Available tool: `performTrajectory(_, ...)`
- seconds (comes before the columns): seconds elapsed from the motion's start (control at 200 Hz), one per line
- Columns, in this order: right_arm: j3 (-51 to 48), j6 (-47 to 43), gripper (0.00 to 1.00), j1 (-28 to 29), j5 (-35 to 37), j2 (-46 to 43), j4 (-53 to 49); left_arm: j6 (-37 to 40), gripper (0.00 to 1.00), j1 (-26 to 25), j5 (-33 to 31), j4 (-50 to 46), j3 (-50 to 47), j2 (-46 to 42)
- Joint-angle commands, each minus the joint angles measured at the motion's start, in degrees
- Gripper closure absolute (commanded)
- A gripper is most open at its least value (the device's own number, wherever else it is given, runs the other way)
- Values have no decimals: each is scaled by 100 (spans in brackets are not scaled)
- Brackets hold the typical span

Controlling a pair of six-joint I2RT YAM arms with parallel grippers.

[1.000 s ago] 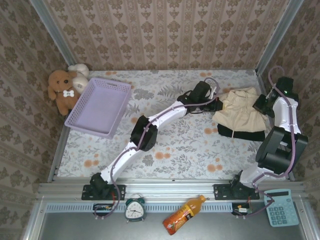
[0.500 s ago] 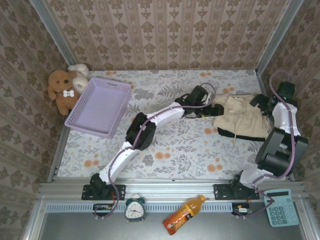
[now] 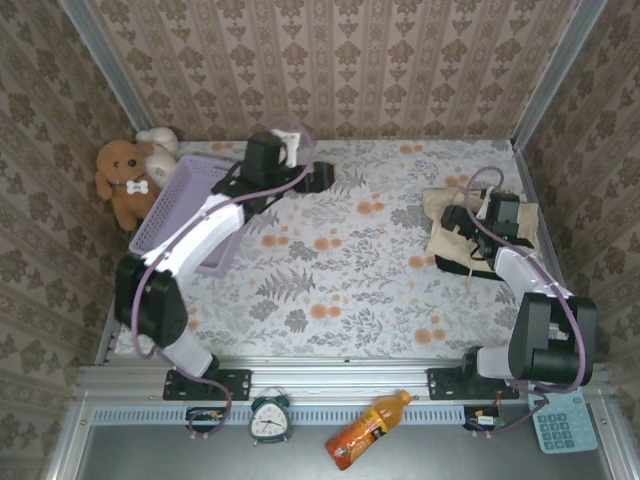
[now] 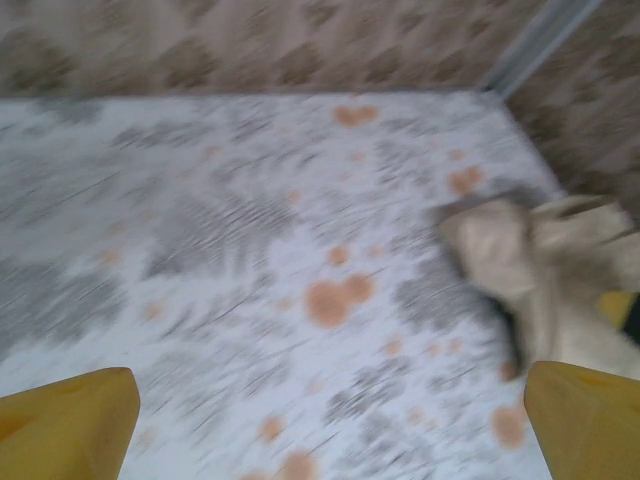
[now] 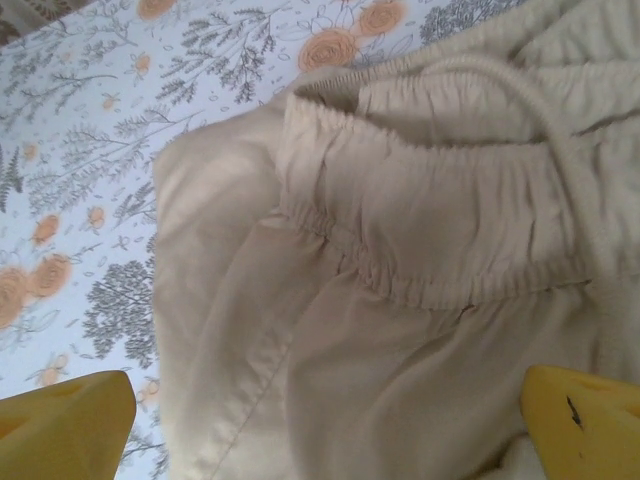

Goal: Fold and stack the mixed laundry pile

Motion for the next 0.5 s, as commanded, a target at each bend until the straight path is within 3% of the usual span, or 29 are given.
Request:
performTrajectory(0.0, -507, -347, 0, 247, 257, 126, 1882, 535, 0, 592, -664, -184, -1089, -540)
performTrajectory(0.17, -1103, -999, 0, 757, 458, 731, 3509, 501, 0, 1689, -1100, 251, -2501, -1482)
performTrajectory(0.25, -1165, -1300, 0, 1099, 809, 769, 3578, 671, 0, 2107, -1399, 441, -2936, -1772)
performTrajectory(0.37, -1709, -1240, 0, 1105, 1002, 1055, 4901, 1330, 0, 2347, -2232, 940, -3557, -2024)
performTrajectory(0.425, -1606, -1226, 0, 1110, 1049, 926, 4458, 1452, 0, 2380, -2678, 1291, -3891, -2060)
performTrajectory(0.495, -1658, -1237, 0, 1116, 1045, 984, 4671, 1618, 0, 2430, -3016, 2030, -4388, -2048)
